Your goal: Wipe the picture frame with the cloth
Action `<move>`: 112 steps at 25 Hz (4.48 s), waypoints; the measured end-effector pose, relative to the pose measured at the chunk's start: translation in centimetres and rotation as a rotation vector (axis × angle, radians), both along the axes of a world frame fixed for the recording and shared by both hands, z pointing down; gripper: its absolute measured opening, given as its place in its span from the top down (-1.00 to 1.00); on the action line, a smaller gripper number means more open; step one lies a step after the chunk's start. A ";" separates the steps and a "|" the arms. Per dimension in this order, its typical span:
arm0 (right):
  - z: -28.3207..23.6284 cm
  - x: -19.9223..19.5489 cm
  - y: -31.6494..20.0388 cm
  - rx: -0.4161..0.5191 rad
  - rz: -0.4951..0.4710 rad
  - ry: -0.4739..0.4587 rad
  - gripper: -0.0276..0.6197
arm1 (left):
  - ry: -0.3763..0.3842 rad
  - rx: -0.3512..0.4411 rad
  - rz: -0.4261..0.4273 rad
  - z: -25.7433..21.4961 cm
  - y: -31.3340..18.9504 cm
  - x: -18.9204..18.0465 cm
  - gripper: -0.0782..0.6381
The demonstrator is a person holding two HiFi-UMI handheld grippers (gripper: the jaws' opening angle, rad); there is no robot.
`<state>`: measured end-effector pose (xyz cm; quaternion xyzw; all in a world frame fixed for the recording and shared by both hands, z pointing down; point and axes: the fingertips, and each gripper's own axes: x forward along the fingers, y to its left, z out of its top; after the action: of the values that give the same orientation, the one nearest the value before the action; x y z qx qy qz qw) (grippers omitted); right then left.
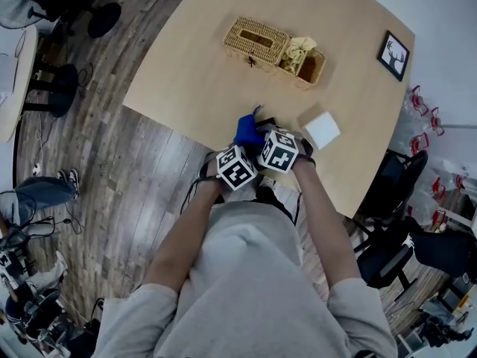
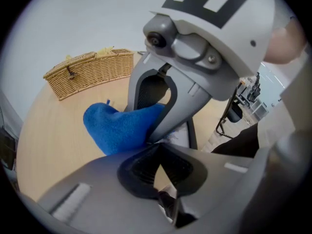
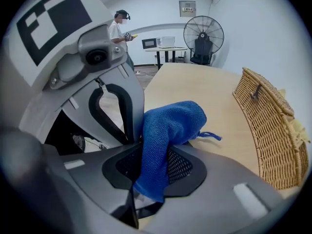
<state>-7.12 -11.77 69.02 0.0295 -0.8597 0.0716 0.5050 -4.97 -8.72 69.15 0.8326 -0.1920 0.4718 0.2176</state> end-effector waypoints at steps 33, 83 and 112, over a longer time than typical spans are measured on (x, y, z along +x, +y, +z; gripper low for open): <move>0.1 3.4 5.3 -0.091 0.411 0.131 0.59 | 0.102 0.003 0.013 -0.2 0.1 -0.2 0.64; -0.2 1.8 9.7 -0.068 1.020 0.105 0.59 | 0.151 0.011 0.237 -0.5 0.6 0.1 0.64; -2.2 16.7 9.5 0.029 1.222 -0.039 0.59 | -0.042 0.095 0.222 0.0 1.1 0.1 0.64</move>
<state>9.57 -2.32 66.86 0.5229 -0.6972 0.3371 0.3562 -4.84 -7.66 69.13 0.8479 -0.1254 0.5009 0.1203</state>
